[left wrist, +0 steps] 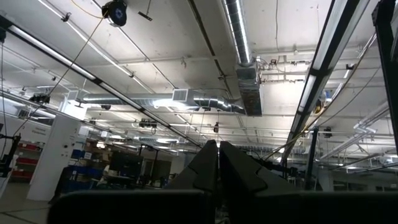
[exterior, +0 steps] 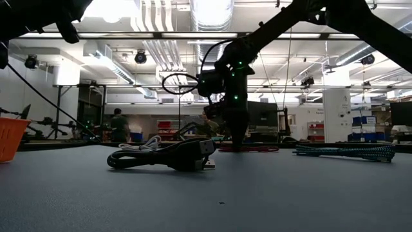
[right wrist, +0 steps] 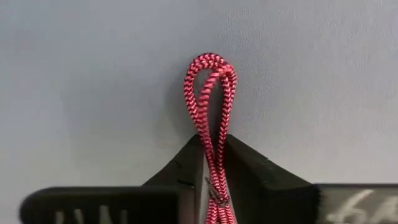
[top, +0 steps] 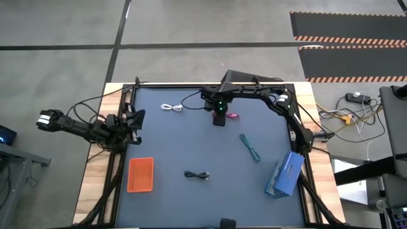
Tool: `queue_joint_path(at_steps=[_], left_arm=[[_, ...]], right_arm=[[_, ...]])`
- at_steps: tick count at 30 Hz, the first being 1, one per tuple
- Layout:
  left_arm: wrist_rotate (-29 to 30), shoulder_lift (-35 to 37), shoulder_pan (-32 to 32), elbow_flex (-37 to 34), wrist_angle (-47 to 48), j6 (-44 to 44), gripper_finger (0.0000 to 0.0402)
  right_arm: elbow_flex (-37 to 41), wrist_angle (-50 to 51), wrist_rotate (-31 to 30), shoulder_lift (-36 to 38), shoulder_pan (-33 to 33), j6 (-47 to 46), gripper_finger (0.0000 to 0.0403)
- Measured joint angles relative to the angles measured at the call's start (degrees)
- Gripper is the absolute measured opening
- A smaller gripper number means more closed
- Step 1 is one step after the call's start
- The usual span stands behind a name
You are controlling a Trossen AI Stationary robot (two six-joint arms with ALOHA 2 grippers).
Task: Pick and place USB-C Cables
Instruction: Put the red charger cable into the orange bin
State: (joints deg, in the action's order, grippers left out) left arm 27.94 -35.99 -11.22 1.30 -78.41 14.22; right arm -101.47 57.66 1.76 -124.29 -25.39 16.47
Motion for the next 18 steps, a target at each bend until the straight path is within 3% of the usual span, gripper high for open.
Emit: queue_joint_path(at_steps=[4,18], left_arm=[[0.0,0.0,0.0,0.0,0.0,0.0,0.0002],[0.0,-0.4,0.0,0.0,0.1,0.0,0.0002]], right_arm=[[0.0,0.0,-0.1,0.5,0.6,-0.5,0.0016],[0.5,-3.6,1.7,7.4,5.7,-3.0,0.0014]])
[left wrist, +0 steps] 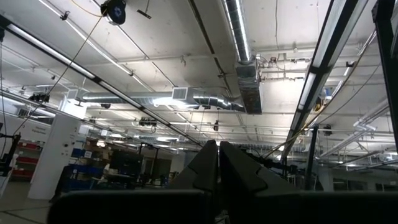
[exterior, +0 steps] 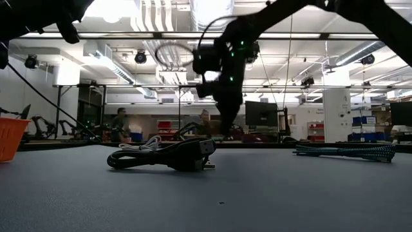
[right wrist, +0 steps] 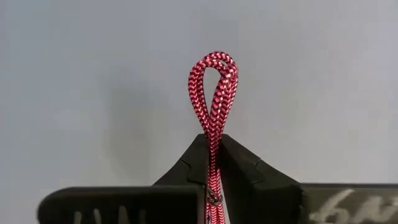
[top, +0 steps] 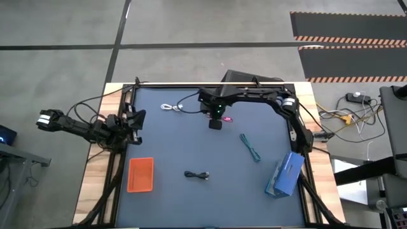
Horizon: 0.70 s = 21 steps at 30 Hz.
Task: Pick and place USB-C Cables
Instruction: Put the red charger cable into the orange bin
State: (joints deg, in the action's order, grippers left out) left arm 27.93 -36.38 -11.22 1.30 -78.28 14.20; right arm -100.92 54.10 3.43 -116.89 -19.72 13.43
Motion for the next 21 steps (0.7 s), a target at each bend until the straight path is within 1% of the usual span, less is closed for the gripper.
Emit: queue_joint_path(at_steps=[3,8,13,16,21], left_arm=[[0.0,0.0,0.0,0.0,-0.1,0.0,0.0002],[0.0,0.0,0.0,0.0,-0.1,0.0,0.0002],[0.0,-0.2,0.0,0.0,-0.1,0.0,0.0002],[0.0,-0.5,0.0,0.0,-0.1,0.0,0.0002],[0.0,-1.0,0.0,0.0,-0.1,0.0,0.0002]], right_arm=[[0.2,-2.4,2.3,2.3,1.9,-1.7,0.0014],[2.1,-9.4,2.6,6.5,6.0,-3.4,0.0013],[8.1,-22.8,2.6,12.2,10.3,-6.1,0.0013],[13.9,-37.3,2.3,14.7,12.6,-6.9,0.0013],[24.6,-67.3,1.1,16.7,15.7,-6.6,0.0013]])
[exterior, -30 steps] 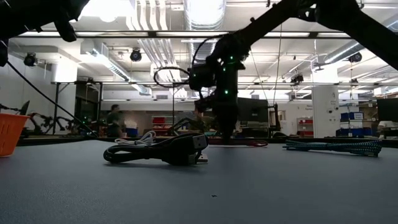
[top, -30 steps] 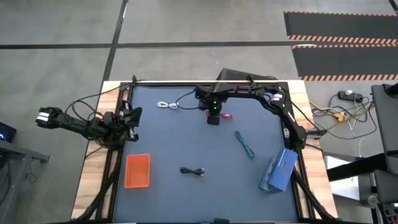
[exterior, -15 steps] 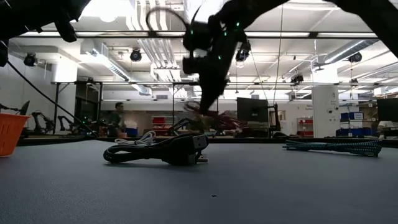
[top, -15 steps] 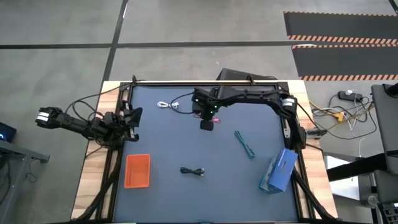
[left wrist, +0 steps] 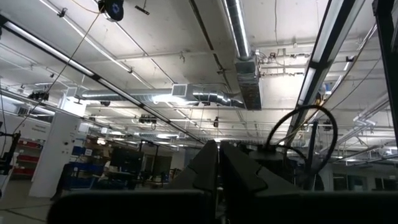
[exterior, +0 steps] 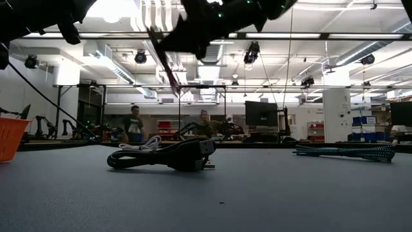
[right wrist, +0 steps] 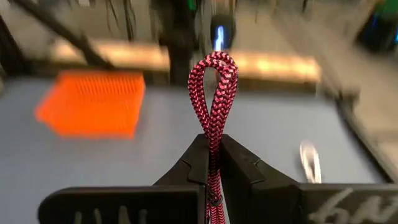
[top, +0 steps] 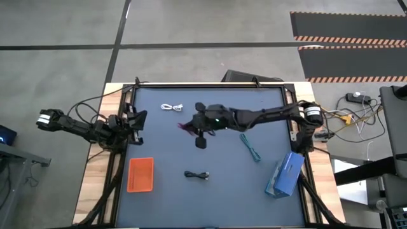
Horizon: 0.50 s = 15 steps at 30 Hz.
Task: Pick and place USB-C Cables
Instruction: Put the red charger cable into the orange bin
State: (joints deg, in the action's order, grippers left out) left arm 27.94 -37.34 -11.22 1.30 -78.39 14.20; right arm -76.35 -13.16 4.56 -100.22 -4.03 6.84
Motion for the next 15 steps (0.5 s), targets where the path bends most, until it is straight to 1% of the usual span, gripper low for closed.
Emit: queue_joint_path(at_steps=[2,8,11,15], left_arm=[[0.0,0.0,0.0,0.0,-0.1,0.0,0.0002],[0.0,-0.1,0.0,0.0,-0.1,0.0,0.0002],[0.0,-0.1,0.0,0.0,-0.1,0.0,0.0002],[0.0,-0.1,0.0,0.0,-0.1,0.0,0.0002]], right_arm=[[3.8,-9.4,0.0,0.1,0.6,-0.6,0.0013],[12.7,-32.1,0.2,0.1,2.5,-2.5,0.0013],[16.2,-38.7,-0.9,0.2,3.3,-2.5,0.0013],[20.3,-43.3,-3.5,0.3,3.6,-2.5,0.0013]])
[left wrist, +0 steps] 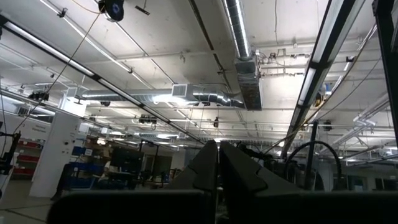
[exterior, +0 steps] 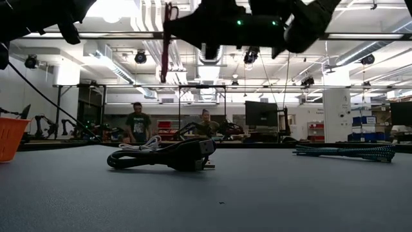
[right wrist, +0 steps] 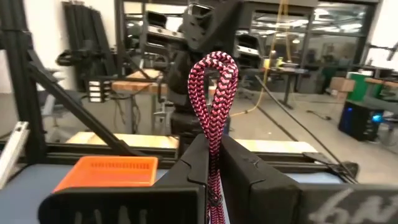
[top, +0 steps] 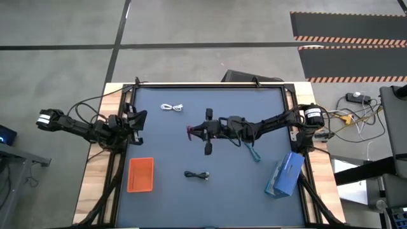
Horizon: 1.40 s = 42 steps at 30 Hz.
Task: Pick and place USB-C Cables
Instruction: Put the red charger cable into the orange bin
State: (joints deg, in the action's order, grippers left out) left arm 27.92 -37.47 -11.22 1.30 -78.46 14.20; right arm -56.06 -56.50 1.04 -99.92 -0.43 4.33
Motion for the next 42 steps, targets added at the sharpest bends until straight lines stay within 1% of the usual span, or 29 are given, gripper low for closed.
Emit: queue_joint_path(at_steps=[6,13,16,22,33,38,42], left_arm=[[0.0,-0.7,0.0,0.0,0.0,0.0,0.0002],[0.0,-4.1,0.0,0.0,1.6,-0.3,0.0002],[0.0,-6.8,0.0,0.0,1.9,-1.2,0.0002],[-0.1,-13.6,0.0,2.6,2.3,-7.7,0.0002],[-0.1,-28.7,0.0,11.1,1.9,-7.9,0.0002],[-0.1,-33.1,0.0,13.0,1.9,-7.9,0.0002],[-0.8,-35.8,0.0,14.1,1.9,-8.0,0.0002]], right_arm=[[4.6,-0.8,-0.7,3.1,0.1,-3.0,0.0013],[10.7,-0.4,-2.3,9.0,0.1,-2.2,0.0013],[12.9,-0.3,-2.8,10.7,0.0,-2.1,0.0013],[15.1,-0.4,-3.0,11.9,0.1,-1.9,0.0013],[16.0,-0.9,-2.4,12.1,0.1,1.0,0.0013],[17.7,-5.9,-0.6,12.5,0.4,3.2,0.0013],[19.9,-10.3,0.5,12.5,0.4,2.9,0.0013]])
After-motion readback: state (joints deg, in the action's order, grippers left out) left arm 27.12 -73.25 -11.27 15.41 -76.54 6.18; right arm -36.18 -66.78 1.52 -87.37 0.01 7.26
